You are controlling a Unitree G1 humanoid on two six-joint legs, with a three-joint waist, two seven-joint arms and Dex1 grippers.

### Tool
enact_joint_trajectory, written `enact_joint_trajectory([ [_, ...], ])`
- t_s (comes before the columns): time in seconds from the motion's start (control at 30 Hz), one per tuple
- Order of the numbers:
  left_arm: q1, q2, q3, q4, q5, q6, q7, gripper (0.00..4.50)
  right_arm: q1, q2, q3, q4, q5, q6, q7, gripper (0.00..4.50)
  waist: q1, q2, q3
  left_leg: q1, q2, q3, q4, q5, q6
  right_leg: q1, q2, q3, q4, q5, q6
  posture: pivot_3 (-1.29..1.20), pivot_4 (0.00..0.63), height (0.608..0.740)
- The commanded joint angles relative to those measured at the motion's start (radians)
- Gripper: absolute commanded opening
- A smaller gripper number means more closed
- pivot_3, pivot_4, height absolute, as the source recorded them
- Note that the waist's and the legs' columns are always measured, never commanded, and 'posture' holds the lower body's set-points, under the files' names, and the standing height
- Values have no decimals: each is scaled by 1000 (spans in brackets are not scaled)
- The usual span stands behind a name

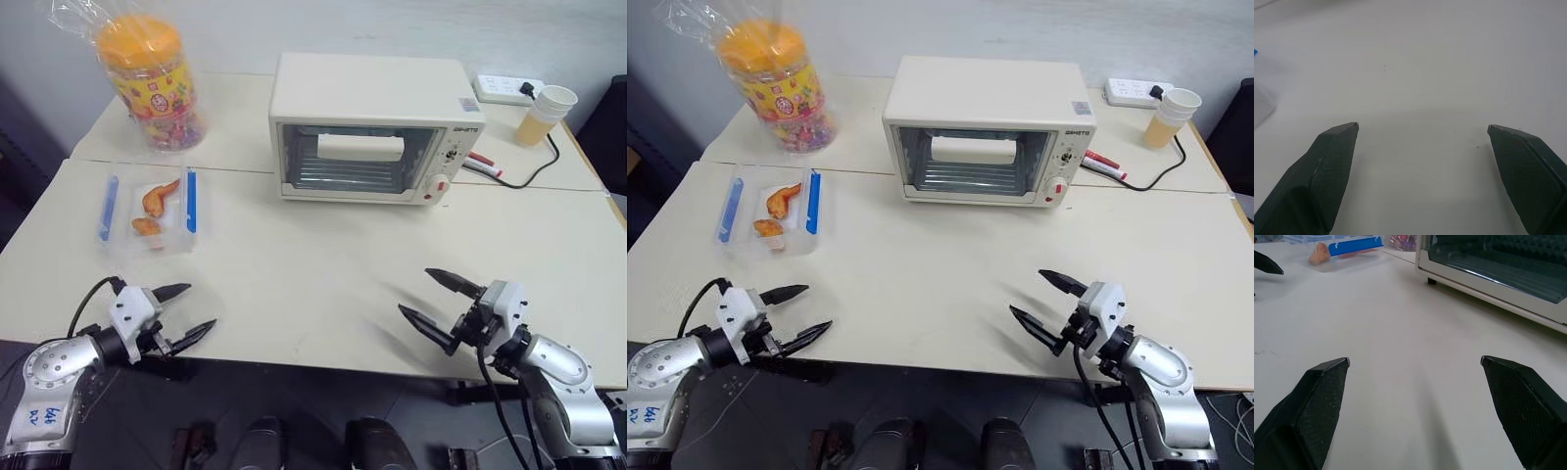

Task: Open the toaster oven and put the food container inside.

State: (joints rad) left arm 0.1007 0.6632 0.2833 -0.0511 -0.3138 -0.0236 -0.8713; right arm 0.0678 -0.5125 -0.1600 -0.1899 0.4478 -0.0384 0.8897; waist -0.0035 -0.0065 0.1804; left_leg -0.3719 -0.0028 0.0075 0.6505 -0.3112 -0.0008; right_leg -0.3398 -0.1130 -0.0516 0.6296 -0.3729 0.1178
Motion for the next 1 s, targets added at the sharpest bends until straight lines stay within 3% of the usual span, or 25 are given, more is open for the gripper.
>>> enact_joint_trajectory([
  [0.03, -9, 8, 15, -49, -46, 26, -8, 4475, -6, 2, -5, -12, 18, -9, 9, 4500, 0, 0, 0, 1, 0, 0, 0, 0, 0, 0, 0, 0, 0, 0, 0, 0, 150, 740],
  [0.2, -107, 22, 46, -150, -276, 251, -31, 4475, -161, -55, -7, -81, 173, 282, -44, 4500, -1, 1, 1, 0, 0, 0, 0, 1, 0, 0, 0, 1, 1, 0, 0, 0, 150, 740],
  [0.33, -223, 16, 45, -166, -312, 317, 14, 4475, -329, -57, 0, -29, 172, 387, -105, 4500, -1, 1, 0, 1, 0, -2, 1, 1, -1, 0, -1, 0, 3, 0, 0, 0, 150, 740],
  [0.67, -394, -46, -1, -151, -378, 435, 53, 4475, -788, 44, 67, 414, 13, 325, -135, 4500, -12, 1, 1, -3, -1, -1, 0, 2, -1, -3, 1, -4, 7, 0, 0, 0, 150, 740],
  [0.83, -400, -71, 1, -146, -348, 418, 77, 4475, -864, 96, 65, 478, 9, 283, -95, 4500, -24, 1, 1, -3, -1, -2, 1, 2, -1, -3, 1, -7, 8, 0, 0, 0, 150, 740],
  [1.0, -387, -87, 9, -137, -337, 406, 109, 4475, -853, 119, 66, 410, 47, 295, -32, 4500, -24, 1, 1, -3, -1, -2, 1, 2, -1, -4, 1, -7, 8, 0, 0, 0, 150, 740],
])
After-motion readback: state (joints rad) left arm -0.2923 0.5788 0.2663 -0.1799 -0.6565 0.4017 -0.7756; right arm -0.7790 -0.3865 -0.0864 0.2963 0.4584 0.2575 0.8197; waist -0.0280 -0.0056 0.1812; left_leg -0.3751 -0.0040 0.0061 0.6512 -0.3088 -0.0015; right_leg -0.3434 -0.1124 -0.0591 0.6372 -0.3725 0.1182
